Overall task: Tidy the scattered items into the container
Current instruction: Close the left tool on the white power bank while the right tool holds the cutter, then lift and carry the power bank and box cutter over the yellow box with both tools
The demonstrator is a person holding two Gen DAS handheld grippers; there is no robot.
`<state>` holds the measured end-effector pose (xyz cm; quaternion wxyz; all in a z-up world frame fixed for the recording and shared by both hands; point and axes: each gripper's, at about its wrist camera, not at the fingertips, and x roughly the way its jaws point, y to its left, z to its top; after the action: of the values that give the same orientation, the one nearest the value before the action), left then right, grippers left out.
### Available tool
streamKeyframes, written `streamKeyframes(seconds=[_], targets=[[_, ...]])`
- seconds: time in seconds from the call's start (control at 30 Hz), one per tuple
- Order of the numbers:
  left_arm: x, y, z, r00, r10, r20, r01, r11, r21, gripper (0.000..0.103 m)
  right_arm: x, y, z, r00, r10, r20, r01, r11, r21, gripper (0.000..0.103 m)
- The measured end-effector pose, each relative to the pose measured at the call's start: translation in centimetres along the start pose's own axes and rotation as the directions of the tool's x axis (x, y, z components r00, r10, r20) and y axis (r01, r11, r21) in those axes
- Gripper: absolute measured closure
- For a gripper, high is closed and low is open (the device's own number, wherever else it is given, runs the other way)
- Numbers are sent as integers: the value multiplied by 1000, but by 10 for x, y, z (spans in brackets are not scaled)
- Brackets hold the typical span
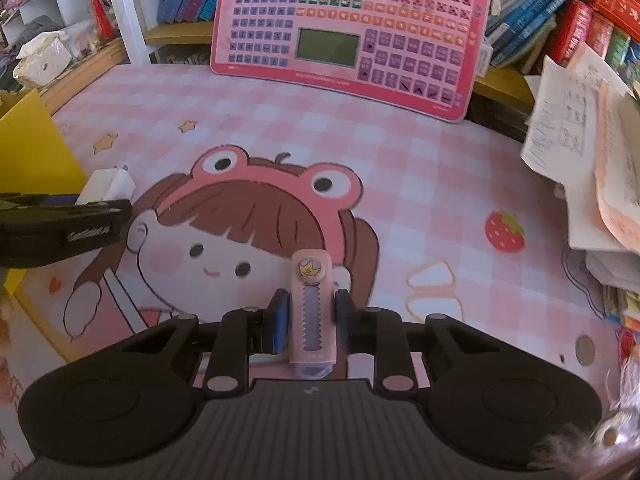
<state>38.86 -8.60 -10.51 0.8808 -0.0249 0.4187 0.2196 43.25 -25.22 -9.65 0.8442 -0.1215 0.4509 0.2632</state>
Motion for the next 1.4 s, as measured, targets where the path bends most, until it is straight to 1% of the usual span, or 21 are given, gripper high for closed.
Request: streamKeyframes(seconds=[0.1,0.17,0.23,0.27,0.3,0.33,0.37,0.4,0.43,0.47,0.53,0.6,0.73,0.83,0.9,1.0,1.1,1.23,1.4], targets=[[-15,1,-18,996,-84,-7,84,992,93,61,-7,-3,-9,1000,-10,-6,10,1000,-1,79],[-22,0,-26,993,-118,-1,117,984,137,60,-10,-4,-14,1000,-13,-3,13,1000,4,79],[-20,-1,-24,993,-116,-8,116,984,133,53,-11,-4,-17,1000,-21,7,21,1000,6,78],[-18,0,-20,993,-114,-19,115,986,123,44,-11,-3,-17,1000,-24,10,24,1000,9,77],[-14,2,-17,993,-115,-26,117,987,111,38,-10,-1,-17,1000,-29,10,29,1000,10,76],[-12,5,-15,992,-122,-29,124,987,100,38,-9,-1,-16,999,-33,13,33,999,10,76],[-9,8,-13,990,-136,-30,138,987,86,38,-9,0,-16,999,-37,16,36,999,10,76],[-7,11,-13,988,-151,-33,153,985,75,42,-8,0,-15,999,-38,19,38,999,10,76],[-7,13,-13,985,-172,-36,174,982,69,49,-8,0,-15,999,-39,19,39,999,11,76],[-8,12,-13,982,-184,-38,187,979,79,60,-8,0,-15,999,-39,18,39,999,13,78],[-10,11,-14,980,-194,-52,198,976,94,61,-8,0,-14,999,-44,16,44,999,9,80],[-13,12,-15,970,-230,-76,236,967,94,61,-9,0,-14,999,-52,9,52,999,16,80],[-37,20,-18,955,-290,-63,296,948,114,61,-27,7,-16,998,-41,37,40,999,13,80],[-58,26,-16,940,-337,-58,342,930,135,61,-45,12,-19,999,-29,45,28,999,27,80],[-75,31,-17,926,-373,-57,377,912,159,61,-59,17,-25,999,-15,43,14,999,37,80],[-97,38,-23,908,-414,-59,417,888,195,61,-76,28,-37,1000,-9,30,7,999,47,80],[-113,47,-28,894,-443,-60,445,868,220,61,-89,39,-50,1000,-10,17,9,998,64,80],[-137,61,-35,880,-474,-22,462,843,275,61,-106,59,-64,999,-37,33,34,996,88,80],[-164,90,-48,850,-527,5,497,805,323,61,-130,88,-77,993,-95,75,86,989,119,80]])
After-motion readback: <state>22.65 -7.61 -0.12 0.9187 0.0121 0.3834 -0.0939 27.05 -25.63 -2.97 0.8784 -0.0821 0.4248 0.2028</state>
